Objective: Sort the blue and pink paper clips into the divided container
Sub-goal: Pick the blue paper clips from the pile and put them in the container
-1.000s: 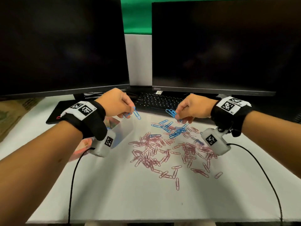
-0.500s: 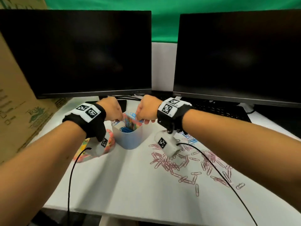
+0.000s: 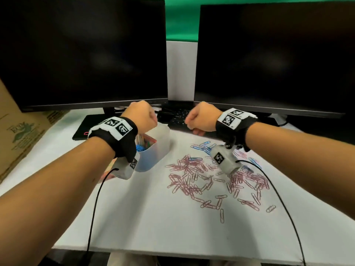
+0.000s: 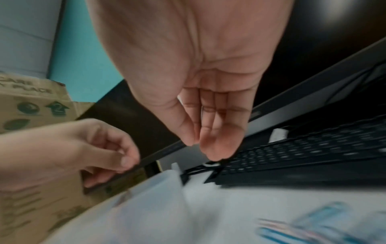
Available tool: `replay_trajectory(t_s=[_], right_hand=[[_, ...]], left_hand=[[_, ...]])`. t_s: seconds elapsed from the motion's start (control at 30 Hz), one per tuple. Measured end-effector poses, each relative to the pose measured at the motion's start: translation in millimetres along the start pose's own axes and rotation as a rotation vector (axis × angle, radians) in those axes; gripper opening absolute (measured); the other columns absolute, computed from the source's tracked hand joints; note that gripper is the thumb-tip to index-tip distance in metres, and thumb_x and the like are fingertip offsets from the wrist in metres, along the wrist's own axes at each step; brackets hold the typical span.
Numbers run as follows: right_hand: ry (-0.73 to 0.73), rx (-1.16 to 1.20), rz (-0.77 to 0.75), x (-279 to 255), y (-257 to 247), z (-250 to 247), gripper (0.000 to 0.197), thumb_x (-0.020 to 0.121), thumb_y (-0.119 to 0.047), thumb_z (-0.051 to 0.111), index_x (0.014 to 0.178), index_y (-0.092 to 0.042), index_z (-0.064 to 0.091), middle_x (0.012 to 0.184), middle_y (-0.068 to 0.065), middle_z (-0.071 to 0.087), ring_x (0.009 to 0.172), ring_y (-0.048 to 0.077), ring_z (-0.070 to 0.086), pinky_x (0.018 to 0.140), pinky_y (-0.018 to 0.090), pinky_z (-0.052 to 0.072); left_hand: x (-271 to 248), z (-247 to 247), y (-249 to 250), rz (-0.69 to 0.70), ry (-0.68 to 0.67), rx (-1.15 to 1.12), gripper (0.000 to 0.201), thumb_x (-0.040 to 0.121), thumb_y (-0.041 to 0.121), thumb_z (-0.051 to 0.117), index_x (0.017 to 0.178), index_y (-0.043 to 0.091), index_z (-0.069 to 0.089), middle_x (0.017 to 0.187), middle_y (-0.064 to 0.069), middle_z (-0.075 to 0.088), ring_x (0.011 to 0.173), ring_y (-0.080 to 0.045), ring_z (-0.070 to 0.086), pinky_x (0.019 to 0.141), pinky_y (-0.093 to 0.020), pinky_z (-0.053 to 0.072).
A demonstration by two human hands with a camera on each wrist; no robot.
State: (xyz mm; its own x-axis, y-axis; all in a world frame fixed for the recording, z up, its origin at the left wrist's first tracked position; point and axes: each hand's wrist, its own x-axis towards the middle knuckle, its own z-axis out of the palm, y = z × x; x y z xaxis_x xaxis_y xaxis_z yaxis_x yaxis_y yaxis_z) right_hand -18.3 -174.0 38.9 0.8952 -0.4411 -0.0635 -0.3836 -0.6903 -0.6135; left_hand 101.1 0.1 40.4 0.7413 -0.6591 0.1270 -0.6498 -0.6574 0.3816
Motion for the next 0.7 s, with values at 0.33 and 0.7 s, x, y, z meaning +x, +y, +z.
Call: replay_trajectory(t_s=[0.33, 0.7], right_hand=[[-0.045, -0.463, 0.154, -21, 110, -27, 0.023, 0.083, -0.012, 0.053, 0.089, -0.01, 0.076, 0.094, 0.005, 0.074, 0.092, 0.026, 0.069, 0.082, 0.036, 0.058], [-0.168, -0.548, 0.037, -21, 139, -6, 0.026, 0.078, -0.036, 0.071, 0.101, -0.022, 0.071, 0.097, -0.001, 0.068, 0.091, 0.022, 0.065, 0.08, 0.033, 0.056]], left_hand=[[26, 90, 68, 0.204, -0.247, 0.109, 0.021, 0.082, 0.014, 0.057, 0.075, 0.027, 0.072, 0.09, 0.004, 0.073, 0.092, -0.02, 0.067, 0.086, -0.033, 0.056], [36, 142, 79, 0.248, -0.267, 0.401, 0.018, 0.086, 0.013, 0.054, 0.086, 0.019, 0.07, 0.099, -0.005, 0.07, 0.091, -0.03, 0.065, 0.078, -0.038, 0.056]])
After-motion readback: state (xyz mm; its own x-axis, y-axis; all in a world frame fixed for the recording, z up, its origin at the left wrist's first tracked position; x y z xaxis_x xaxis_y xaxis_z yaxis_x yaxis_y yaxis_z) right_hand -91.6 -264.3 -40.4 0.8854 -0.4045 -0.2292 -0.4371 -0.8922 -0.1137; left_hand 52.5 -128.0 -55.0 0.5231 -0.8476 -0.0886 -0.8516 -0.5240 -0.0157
